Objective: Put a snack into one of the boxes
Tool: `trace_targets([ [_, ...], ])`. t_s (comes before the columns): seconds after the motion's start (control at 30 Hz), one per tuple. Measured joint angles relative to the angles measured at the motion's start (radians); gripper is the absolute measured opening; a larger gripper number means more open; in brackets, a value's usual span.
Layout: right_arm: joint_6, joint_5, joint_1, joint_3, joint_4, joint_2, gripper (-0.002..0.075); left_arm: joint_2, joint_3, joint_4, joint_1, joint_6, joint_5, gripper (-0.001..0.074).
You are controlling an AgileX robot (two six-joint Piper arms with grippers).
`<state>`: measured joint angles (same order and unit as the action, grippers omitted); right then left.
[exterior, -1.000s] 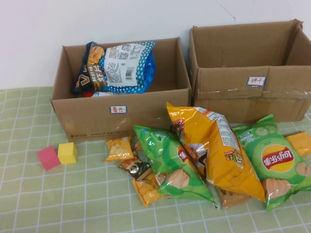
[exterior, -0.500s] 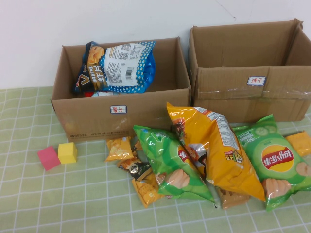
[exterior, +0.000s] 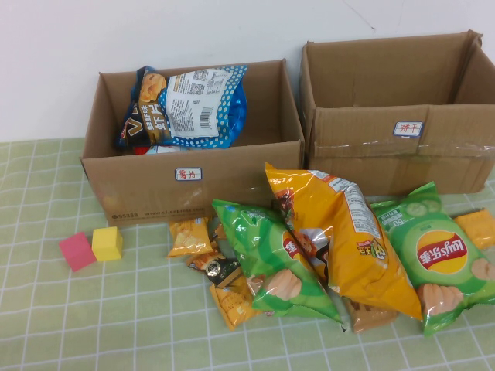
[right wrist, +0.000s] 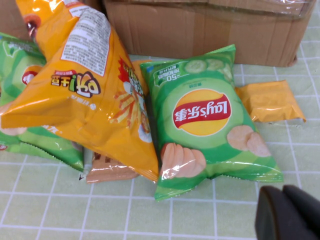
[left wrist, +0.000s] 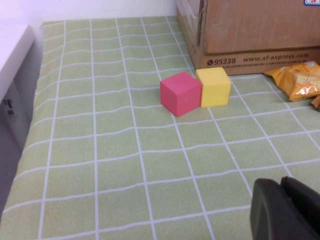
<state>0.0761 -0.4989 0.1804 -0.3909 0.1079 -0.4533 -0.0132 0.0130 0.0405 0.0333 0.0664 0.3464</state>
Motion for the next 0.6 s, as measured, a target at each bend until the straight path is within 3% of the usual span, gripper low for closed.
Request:
trace_targets([
  [0.6,0.0,0.008,0.0,0.024,0.006,0.033,-0.0001,0.0,0.0,-0.004,0.0,-0.002,0.0,-0.0002],
])
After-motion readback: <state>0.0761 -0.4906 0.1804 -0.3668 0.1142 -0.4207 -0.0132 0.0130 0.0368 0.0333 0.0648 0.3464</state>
